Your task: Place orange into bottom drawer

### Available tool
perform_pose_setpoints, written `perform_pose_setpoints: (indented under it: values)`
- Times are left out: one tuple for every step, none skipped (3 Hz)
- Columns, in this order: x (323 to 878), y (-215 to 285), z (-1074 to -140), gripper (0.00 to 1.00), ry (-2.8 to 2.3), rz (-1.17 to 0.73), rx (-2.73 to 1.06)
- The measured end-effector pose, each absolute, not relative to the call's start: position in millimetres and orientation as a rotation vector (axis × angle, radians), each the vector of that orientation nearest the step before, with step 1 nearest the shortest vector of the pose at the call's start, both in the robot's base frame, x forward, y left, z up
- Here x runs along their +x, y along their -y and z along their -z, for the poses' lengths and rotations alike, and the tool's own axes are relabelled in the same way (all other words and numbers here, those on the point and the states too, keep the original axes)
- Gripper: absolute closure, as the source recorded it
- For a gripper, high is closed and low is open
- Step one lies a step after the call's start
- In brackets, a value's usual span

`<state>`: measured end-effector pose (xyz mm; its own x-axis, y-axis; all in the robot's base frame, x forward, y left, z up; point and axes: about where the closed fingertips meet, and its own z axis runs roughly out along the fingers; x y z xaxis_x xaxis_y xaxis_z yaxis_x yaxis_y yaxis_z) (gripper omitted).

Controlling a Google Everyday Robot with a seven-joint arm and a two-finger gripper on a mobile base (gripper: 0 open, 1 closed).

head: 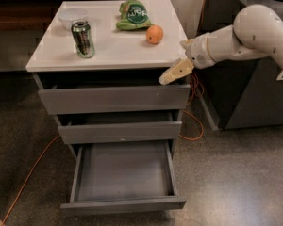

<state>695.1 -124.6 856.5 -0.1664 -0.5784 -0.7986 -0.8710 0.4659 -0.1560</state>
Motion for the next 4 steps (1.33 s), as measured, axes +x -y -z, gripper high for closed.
perform_pose_setpoints:
  values:
    - [749,111,-872,0.0,-1.889,-0.471,-1.171]
    - [784,106,-877,0.0,-1.89,-0.486,-1.117]
    - [818,112,-873,0.0,-1.894,-0.485,-1.005]
    - [846,116,-874,0.0,-1.877,-0.46,-0.914]
